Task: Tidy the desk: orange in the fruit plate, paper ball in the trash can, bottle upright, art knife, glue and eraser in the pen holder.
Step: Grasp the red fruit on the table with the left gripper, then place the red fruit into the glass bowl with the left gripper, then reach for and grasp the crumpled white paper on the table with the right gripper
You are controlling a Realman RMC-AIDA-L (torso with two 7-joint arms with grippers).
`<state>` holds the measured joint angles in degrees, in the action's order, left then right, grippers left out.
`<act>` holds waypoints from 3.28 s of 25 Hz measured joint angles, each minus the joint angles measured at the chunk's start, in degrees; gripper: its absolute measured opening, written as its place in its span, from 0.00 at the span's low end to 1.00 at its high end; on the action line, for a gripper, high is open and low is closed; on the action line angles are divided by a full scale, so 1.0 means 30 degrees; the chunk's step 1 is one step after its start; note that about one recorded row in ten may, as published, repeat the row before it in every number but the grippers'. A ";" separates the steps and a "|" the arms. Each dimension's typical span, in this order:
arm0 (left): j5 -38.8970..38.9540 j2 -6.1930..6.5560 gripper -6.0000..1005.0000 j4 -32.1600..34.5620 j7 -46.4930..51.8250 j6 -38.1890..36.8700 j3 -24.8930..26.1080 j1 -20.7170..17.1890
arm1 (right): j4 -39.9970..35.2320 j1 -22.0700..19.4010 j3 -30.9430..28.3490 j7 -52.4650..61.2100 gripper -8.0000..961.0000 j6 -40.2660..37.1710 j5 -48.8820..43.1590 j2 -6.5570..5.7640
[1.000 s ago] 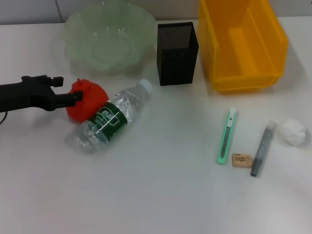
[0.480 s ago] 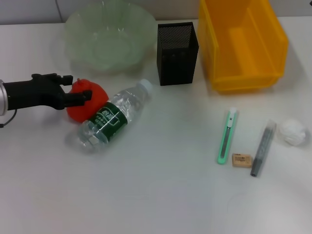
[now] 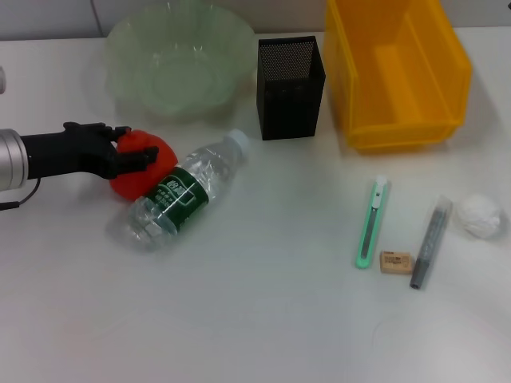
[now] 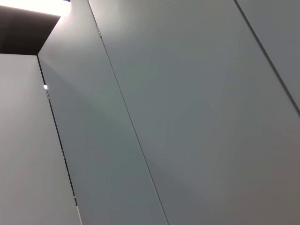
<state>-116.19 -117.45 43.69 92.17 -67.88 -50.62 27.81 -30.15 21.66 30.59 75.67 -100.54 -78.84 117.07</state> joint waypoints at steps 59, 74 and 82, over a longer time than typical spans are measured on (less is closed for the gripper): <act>1.2905 -0.0576 0.39 -0.6551 -1.3889 0.8397 -0.1939 0.4636 | -1.7745 -0.1863 0.0251 1.7644 0.74 -0.3345 -1.1748 0.0833; 1.3898 -0.0578 0.77 -0.6664 -1.3928 0.8170 -0.2961 0.4574 | -1.7792 0.0738 0.2863 2.3255 0.74 -0.0426 -2.2563 0.0696; 1.3942 -0.0578 0.80 -0.6773 -1.3906 0.7991 -0.2961 0.4255 | -1.4130 0.1839 0.4566 2.3003 0.74 0.2323 -2.3451 0.0644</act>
<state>-74.37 -119.18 23.37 50.45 -43.91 -59.50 40.57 -72.53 27.18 44.28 144.68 -93.57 -149.20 119.00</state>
